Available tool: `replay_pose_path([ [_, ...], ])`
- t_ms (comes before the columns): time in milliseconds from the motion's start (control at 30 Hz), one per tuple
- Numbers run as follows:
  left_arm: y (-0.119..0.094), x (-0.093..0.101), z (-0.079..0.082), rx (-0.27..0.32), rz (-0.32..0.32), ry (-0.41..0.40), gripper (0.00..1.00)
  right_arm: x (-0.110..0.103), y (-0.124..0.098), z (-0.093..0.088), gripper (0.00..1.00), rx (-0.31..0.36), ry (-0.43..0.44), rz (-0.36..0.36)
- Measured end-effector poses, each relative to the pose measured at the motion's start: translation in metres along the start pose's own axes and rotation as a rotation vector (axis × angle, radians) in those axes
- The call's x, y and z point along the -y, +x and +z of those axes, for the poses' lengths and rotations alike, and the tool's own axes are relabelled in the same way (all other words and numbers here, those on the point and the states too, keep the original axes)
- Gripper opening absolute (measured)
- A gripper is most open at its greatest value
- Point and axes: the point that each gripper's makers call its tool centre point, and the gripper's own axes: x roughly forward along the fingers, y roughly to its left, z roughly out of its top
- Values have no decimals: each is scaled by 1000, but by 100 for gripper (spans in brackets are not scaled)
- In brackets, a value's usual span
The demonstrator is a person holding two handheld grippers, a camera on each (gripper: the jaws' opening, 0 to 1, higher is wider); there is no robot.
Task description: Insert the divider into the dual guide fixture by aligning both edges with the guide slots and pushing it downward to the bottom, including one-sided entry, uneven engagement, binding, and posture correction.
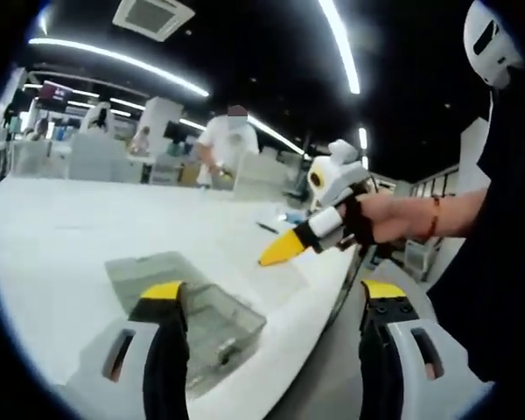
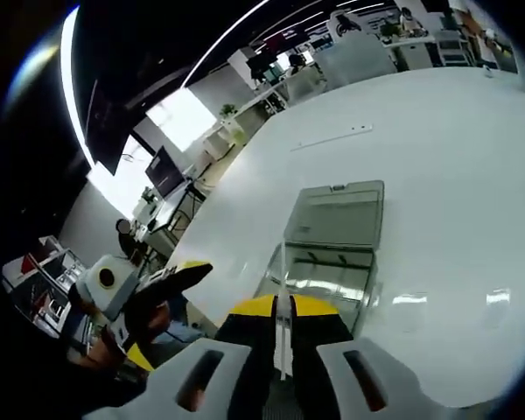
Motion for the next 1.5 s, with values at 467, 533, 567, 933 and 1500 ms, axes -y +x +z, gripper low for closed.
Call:
replay_pose_path([
  [467,9,-7,-3,-20,-21,-9,92,17,12,0,0,-53,62,-68],
  [533,11,-9,-5,-22,-27,-17,94,21,14,0,0,-62,74,-76],
  [567,12,-10,-5,-23,-28,-21,94,22,15,0,0,-66,78,-78],
  [933,18,-15,-11,-27,-28,-47,97,31,23,-1,0,-112,106,-110],
  [1500,24,-21,-13,-50,-47,-56,97,39,30,0,0,-141,164,-129],
])
